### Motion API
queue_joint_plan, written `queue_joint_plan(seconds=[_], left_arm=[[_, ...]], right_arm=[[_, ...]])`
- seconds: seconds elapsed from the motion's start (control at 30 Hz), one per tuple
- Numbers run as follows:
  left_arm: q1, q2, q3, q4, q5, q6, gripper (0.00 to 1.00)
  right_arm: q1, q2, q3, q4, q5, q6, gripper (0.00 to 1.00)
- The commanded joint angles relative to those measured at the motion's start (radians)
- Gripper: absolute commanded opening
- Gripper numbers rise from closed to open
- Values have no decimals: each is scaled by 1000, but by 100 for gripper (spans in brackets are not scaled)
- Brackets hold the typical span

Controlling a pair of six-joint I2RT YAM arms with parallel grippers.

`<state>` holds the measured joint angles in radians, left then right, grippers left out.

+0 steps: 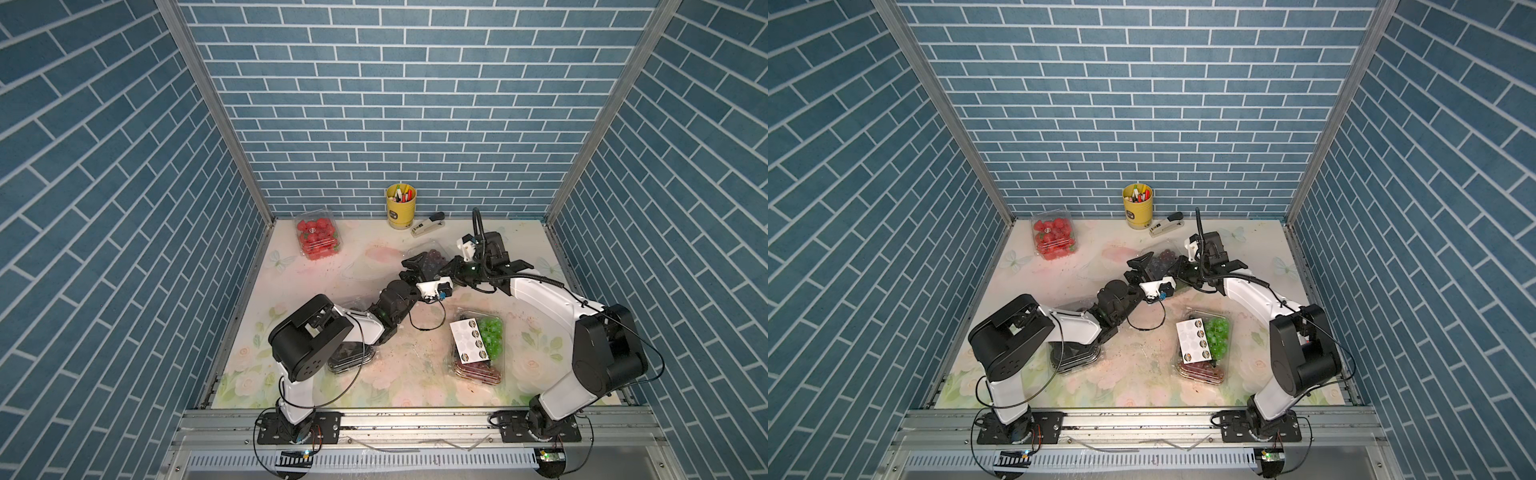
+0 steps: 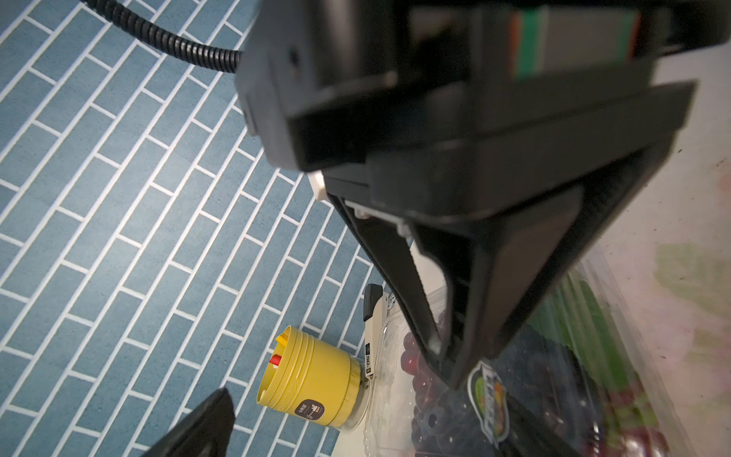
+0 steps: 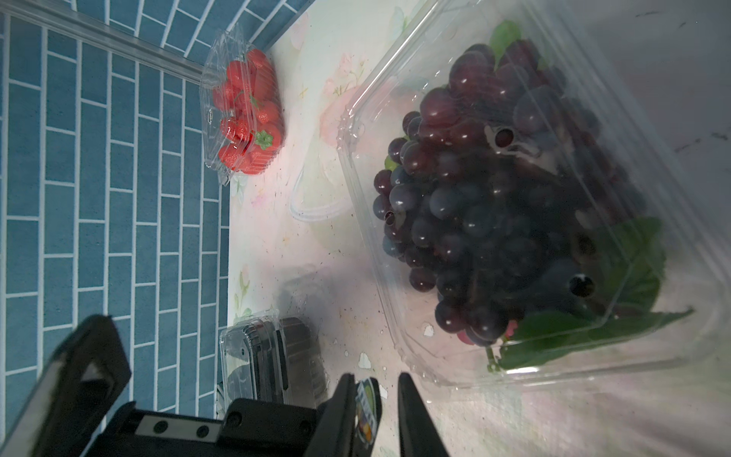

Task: Label fruit boxes
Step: Stick the label on the fruit box.

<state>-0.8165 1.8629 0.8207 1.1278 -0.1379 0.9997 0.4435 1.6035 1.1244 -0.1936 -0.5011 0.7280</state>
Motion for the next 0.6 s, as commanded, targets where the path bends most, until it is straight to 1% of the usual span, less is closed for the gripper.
queue_joint_plan(seconds=[0.0,0.1,0.37,0.53,0.57], left_arm=[[-3,19,17,29,-8,-1,100],[-3,19,18,30,-8,-1,100],[-4,16,18,29,-12,1,100],[-3,18,19,29,-13,1,100],[-3,19,20,29,-13,1,100]], right_arm=[[4,10,-12,29,-35,12,17],[6,8,-9,34,-46,13,11],[5,21,-13,26,-43,13,14],[9,20,-15,29,-50,14,11],[9,20,-15,29,-51,13,8]])
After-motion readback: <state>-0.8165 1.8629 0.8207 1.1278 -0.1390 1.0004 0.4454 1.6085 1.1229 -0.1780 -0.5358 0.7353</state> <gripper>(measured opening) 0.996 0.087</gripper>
